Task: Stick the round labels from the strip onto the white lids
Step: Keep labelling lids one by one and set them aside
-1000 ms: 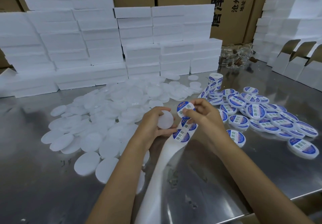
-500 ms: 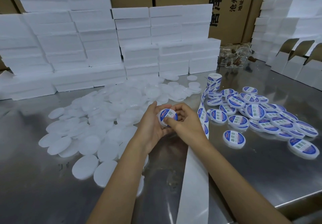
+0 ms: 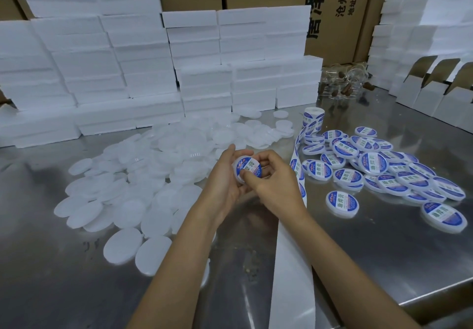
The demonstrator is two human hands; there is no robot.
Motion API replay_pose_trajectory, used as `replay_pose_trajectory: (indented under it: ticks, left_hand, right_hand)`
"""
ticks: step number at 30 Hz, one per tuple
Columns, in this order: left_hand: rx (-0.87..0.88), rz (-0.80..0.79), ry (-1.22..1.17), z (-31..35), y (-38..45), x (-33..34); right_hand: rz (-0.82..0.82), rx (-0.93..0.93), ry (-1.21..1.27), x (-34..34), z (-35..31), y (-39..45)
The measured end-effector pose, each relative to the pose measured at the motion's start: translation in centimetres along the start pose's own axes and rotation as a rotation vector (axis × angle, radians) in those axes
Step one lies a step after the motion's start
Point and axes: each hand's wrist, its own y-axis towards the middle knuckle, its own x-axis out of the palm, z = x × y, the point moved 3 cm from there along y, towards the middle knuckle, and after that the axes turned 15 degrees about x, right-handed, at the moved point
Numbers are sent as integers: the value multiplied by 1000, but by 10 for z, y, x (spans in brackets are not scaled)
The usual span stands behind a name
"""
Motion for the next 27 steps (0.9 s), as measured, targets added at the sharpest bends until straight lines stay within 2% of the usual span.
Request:
replay_pose_trajectory:
  ticks: [7, 12, 19, 24, 27]
  left_hand:
    - [-16, 2, -41, -3, -1, -3]
    - [-26, 19, -207, 2, -3, -6]
    - [-38, -57, -311, 2, -5, -3]
    - [-49, -57, -315, 3, -5, -3]
    - [-65, -54, -327, 2, -7, 1]
  right_hand:
    - [103, -108, -135, 0, -1, -7]
    - [160, -96, -249, -7, 1, -6]
    - [189, -145, -424, -7, -1, -5]
    - [212, -225, -409, -10, -1, -3]
    - [226, -211, -419, -11, 1, -2]
